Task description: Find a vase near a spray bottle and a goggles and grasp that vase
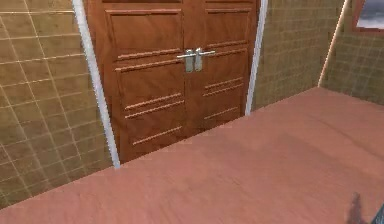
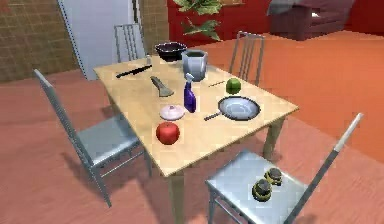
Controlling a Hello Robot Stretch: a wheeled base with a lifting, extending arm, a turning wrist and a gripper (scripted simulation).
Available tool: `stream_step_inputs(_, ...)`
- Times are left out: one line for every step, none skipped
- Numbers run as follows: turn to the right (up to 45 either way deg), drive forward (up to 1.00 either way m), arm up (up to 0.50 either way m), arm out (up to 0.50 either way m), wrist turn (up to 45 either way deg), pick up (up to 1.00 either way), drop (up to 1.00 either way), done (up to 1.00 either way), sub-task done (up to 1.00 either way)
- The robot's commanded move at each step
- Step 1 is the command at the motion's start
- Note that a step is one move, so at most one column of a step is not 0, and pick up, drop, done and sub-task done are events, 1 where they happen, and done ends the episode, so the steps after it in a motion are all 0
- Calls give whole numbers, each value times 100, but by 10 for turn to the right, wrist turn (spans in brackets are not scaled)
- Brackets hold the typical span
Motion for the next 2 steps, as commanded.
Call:
stream_step_inputs(450, 0, 0, 0, 0, 0, 0, 0, 0)
stream_step_inputs(450, 0, 0, 0, 0, 0, 0, 0, 0)
